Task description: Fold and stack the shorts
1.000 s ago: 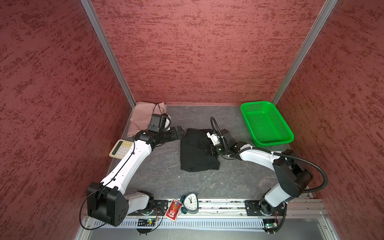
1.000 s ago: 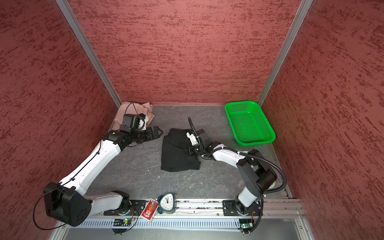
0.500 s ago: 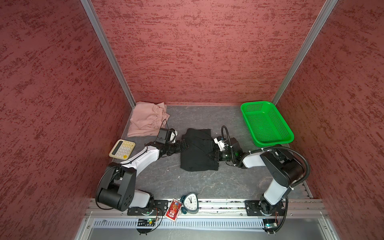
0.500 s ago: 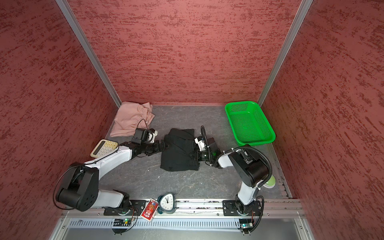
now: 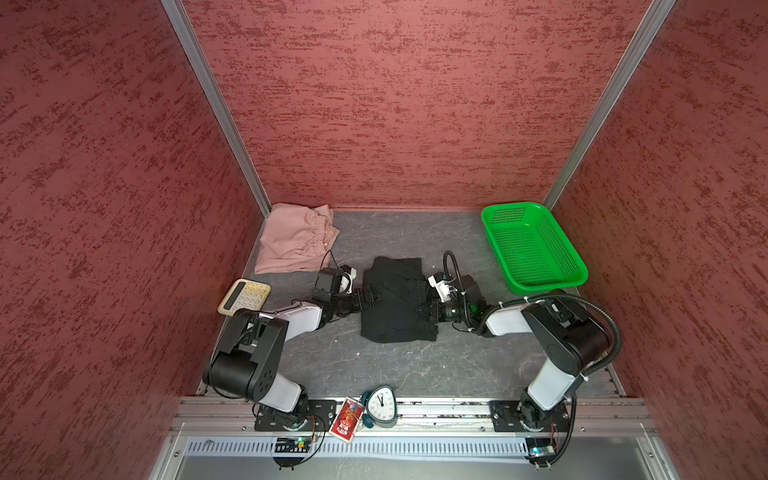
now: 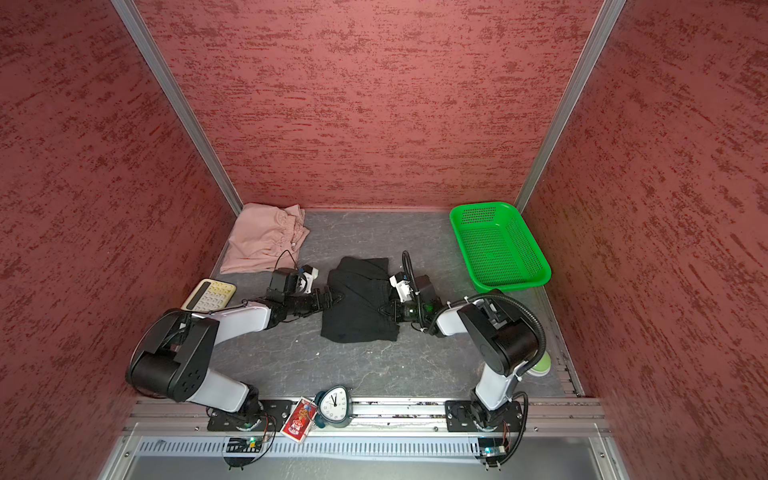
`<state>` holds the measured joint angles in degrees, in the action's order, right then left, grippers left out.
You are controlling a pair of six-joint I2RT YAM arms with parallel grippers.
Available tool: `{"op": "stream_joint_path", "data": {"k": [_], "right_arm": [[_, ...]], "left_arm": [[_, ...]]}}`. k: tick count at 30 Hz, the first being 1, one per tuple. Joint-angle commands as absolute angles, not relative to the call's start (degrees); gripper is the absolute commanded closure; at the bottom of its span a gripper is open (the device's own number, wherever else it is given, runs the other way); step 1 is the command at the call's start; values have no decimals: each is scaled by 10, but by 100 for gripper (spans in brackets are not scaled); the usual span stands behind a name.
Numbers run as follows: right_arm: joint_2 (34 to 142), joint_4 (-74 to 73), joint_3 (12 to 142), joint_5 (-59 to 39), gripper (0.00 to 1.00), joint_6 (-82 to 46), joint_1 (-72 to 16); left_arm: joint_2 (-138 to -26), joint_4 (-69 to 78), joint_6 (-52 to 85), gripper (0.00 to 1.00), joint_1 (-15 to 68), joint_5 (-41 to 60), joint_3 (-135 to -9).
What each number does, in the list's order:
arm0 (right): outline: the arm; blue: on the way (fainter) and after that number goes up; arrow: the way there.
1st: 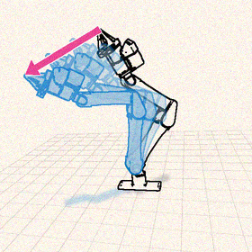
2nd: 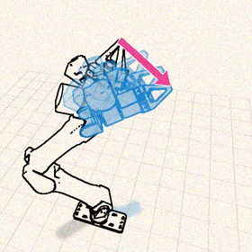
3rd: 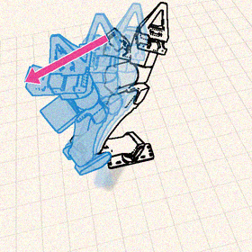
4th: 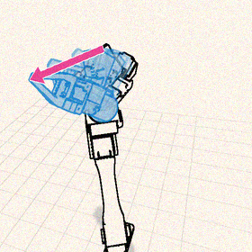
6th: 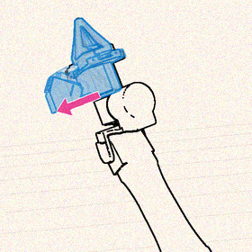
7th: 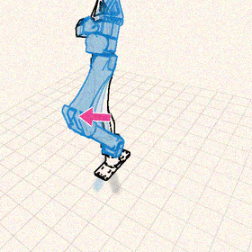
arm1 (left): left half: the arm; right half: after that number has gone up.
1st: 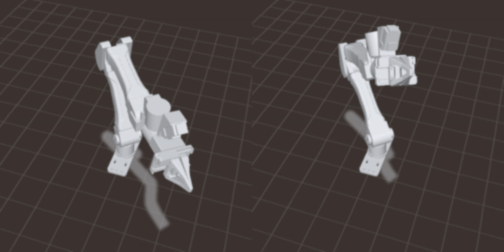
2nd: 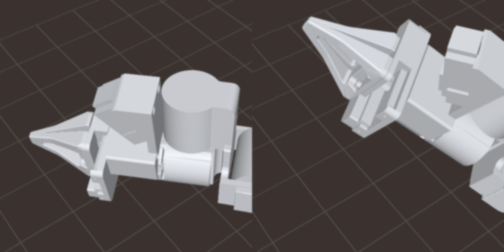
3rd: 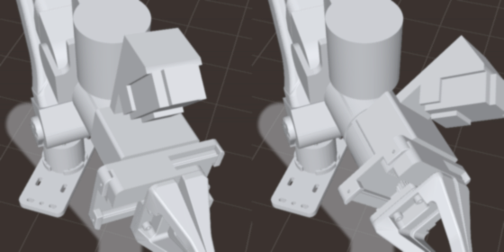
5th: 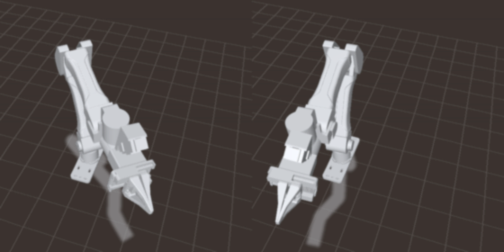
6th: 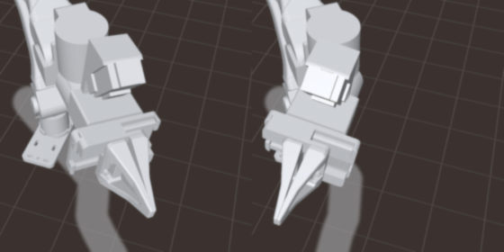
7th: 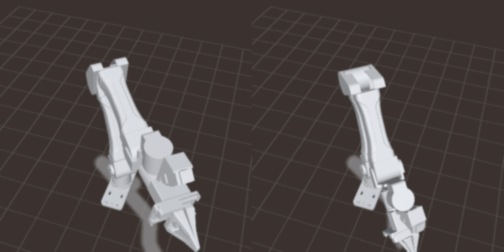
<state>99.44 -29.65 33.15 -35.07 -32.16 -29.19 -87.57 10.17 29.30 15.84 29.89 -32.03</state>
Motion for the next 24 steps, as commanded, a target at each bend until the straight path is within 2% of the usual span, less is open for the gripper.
{"op": "stream_joint_path", "data": {"k": [1, 11, 17, 18, 19, 20, 22, 23, 24], "right_arm": [[1005, -253, 312, -340, 100, -316, -285], [1020, -305, 308, -352, 100, -338, -285], [1031, -339, 304, -353, 100, -353, -286], [1031, -345, 305, -354, 100, -355, -286], [1031, -350, 305, -354, 100, -357, -286], [1031, -355, 305, -354, 100, -358, -286], [1028, -360, 308, -354, 95, -356, -286], [1028, -364, 311, -354, 94, -354, -285], [1027, -366, 316, -354, 90, -354, -285]], "left_arm": [[-898, 202, 314, 1, 162, 337, -291], [-987, 364, 340, 1, 175, 411, -268], [-991, 359, 342, 0, 187, 419, -292], [-984, 330, 334, 6, 188, 414, -303], [-977, 299, 326, 16, 189, 411, -315], [-969, 252, 314, 30, 190, 410, -332], [-957, 174, 292, 65, 190, 400, -362], [-952, 130, 279, 88, 192, 390, -381], [-948, 86, 266, 100, 194, 378, -402]]}}
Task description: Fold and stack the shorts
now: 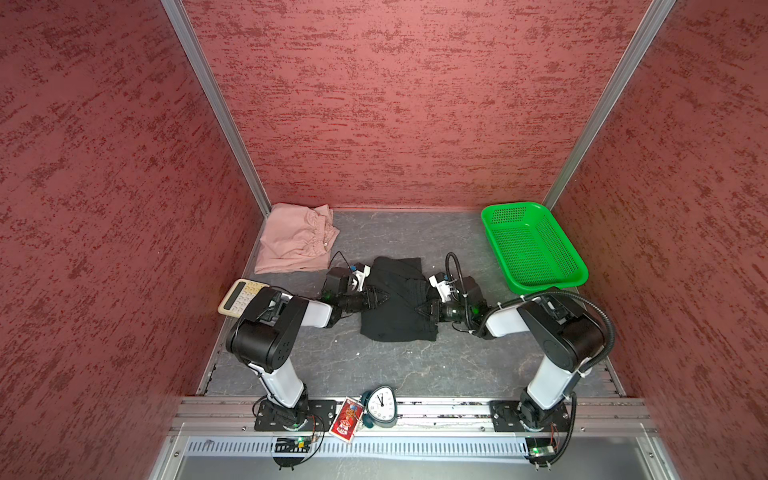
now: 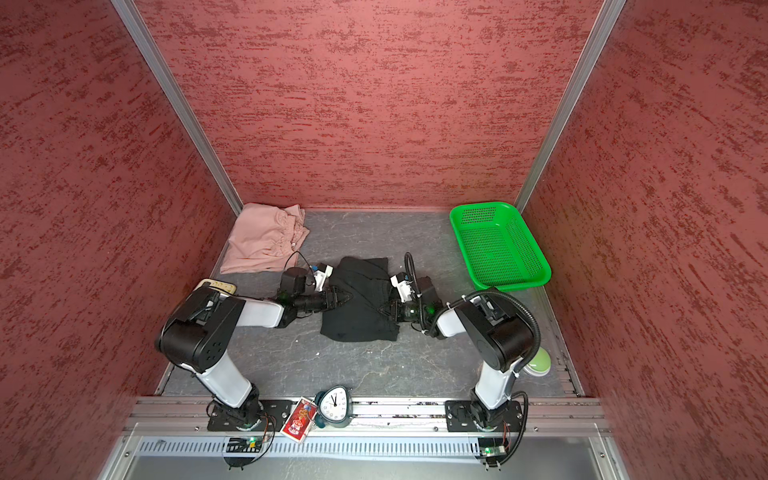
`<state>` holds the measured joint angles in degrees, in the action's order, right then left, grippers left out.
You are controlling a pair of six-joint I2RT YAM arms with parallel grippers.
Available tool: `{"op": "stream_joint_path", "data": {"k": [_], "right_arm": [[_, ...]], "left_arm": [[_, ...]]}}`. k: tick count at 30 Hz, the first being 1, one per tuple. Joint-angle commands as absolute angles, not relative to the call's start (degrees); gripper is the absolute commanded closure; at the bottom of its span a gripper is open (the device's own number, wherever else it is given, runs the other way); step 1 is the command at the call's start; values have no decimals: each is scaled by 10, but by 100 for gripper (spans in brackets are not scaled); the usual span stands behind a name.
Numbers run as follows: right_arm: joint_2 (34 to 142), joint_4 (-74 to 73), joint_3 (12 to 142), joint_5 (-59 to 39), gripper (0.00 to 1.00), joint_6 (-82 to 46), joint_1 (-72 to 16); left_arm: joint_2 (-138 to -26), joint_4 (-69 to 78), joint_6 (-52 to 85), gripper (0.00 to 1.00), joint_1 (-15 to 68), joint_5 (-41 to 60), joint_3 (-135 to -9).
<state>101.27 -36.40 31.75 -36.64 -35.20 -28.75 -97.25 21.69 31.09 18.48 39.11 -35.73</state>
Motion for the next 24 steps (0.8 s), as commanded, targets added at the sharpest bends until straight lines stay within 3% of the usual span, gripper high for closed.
{"op": "stream_joint_path", "data": {"k": [1, 4, 8, 10, 17, 24], "right_arm": [[1028, -365, 322, -353, 89, -352, -285], [1024, -371, 336, -359, 81, -355, -285], [992, -336, 354, -349, 59, -330, -285], [974, -316, 363, -340, 55, -316, -284], [980, -390, 364, -366, 54, -347, -284], [983, -473, 336, -374, 55, -388, -284]], "left_arm": [[-947, 45, 252, 100, 197, 367, -422], [-946, -111, 199, 100, 202, 318, -508], [-960, -310, 131, 100, 184, 231, -647], [-979, -391, 106, 100, 161, 212, -718], [-1071, -552, 8, 100, 109, 202, -960], [-1173, -616, -37, 100, 63, 282, -1160]]}}
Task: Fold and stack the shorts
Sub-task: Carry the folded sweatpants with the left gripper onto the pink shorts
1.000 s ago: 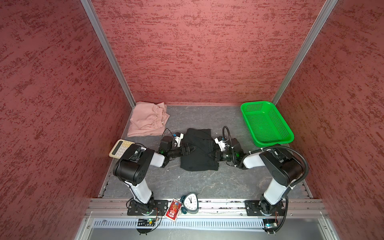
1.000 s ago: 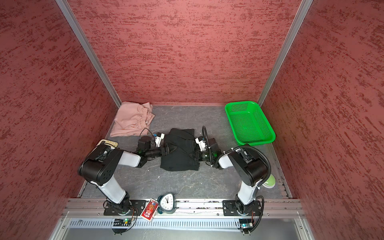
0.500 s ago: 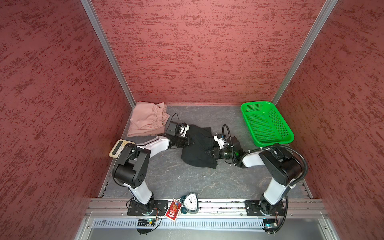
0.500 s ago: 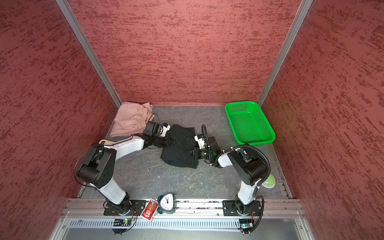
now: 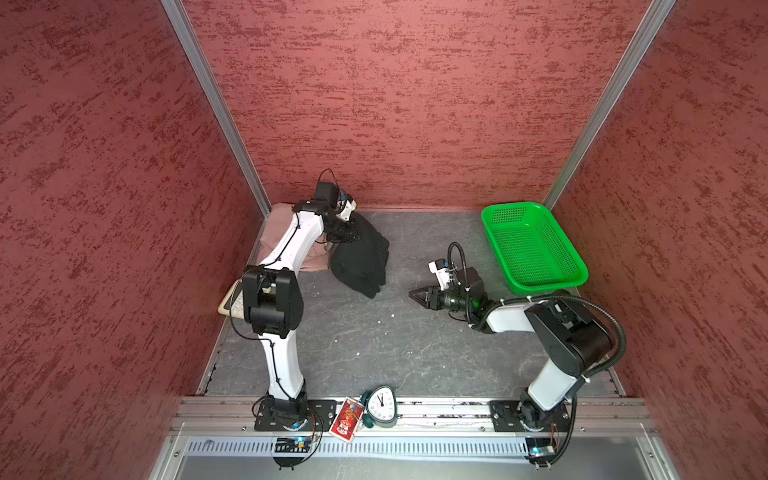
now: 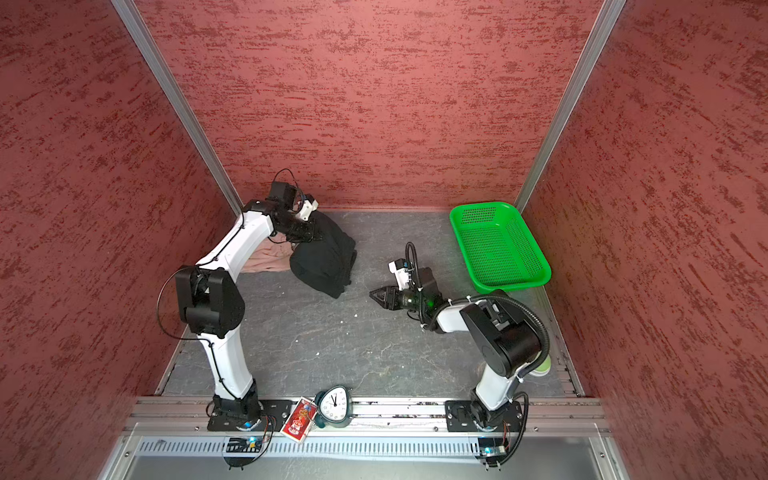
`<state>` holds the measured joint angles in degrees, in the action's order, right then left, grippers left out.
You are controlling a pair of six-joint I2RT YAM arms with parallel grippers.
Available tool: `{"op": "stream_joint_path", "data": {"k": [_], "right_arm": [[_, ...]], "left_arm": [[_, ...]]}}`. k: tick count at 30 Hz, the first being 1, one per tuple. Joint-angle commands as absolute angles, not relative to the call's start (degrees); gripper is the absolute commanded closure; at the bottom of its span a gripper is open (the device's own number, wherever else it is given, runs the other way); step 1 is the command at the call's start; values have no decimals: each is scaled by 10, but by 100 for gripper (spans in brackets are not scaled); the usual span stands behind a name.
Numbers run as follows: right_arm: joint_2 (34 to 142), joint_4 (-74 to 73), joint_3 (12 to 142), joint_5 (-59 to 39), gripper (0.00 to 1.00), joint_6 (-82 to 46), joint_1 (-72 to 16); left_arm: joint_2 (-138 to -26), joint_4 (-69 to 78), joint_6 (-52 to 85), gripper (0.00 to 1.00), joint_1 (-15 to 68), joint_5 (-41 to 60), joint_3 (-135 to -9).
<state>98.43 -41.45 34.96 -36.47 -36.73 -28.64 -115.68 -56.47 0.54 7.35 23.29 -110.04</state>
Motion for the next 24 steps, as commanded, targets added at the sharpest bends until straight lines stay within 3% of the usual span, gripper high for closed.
{"op": "stream_joint_path", "data": {"k": [1, 11, 15, 24], "right_arm": [[978, -471, 333, -371, 54, -385, -284], [942, -458, 326, -347, 55, -390, -288], [927, -444, 319, -320, 54, -393, -296], [916, -430, 328, -274, 53, -423, -319]], "left_arm": [[-1184, -629, -48, 100, 62, 297, -1188], [-1295, -745, -100, 100, -17, 344, -1459], [-1297, -714, -78, 100, -68, 416, -1468], [-1351, -674, -55, 100, -151, 469, -1492]]}}
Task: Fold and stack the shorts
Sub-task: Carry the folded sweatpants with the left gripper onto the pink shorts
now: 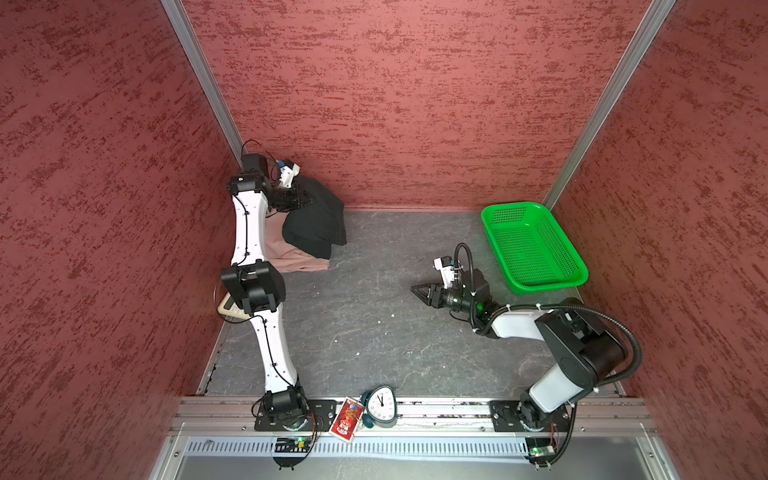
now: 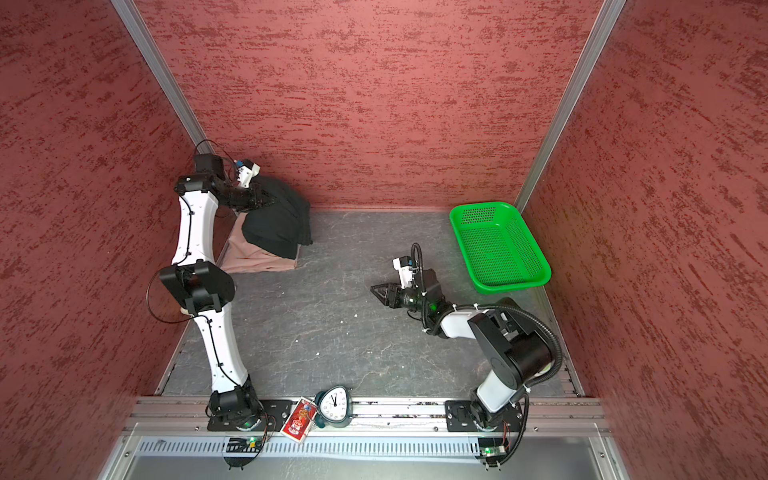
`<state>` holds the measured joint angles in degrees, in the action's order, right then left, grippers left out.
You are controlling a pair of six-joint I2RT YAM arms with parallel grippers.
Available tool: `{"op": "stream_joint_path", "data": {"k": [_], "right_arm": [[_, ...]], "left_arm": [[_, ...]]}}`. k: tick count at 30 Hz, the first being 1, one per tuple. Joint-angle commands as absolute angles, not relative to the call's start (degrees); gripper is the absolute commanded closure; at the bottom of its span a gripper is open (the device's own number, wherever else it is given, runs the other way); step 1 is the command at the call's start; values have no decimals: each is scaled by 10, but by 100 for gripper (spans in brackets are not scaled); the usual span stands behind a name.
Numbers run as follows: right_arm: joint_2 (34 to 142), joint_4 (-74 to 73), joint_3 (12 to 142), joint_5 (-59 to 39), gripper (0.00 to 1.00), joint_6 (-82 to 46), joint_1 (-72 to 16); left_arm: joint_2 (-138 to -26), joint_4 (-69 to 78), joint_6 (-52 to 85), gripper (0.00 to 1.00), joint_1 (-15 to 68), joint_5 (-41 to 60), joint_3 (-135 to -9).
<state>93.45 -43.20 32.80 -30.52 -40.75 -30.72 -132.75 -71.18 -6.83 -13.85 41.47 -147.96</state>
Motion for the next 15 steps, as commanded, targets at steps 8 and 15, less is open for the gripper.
{"op": "stream_joint_path", "data": {"k": [8, 15], "right_arm": [[911, -358, 358, -246, 51, -413, -344], [937, -350, 384, -242, 45, -422, -356]], "left_arm": [[-1402, -650, -51, 100, -224, 448, -1479], [-1411, -658, -72, 63, -262, 366, -1473]]}}
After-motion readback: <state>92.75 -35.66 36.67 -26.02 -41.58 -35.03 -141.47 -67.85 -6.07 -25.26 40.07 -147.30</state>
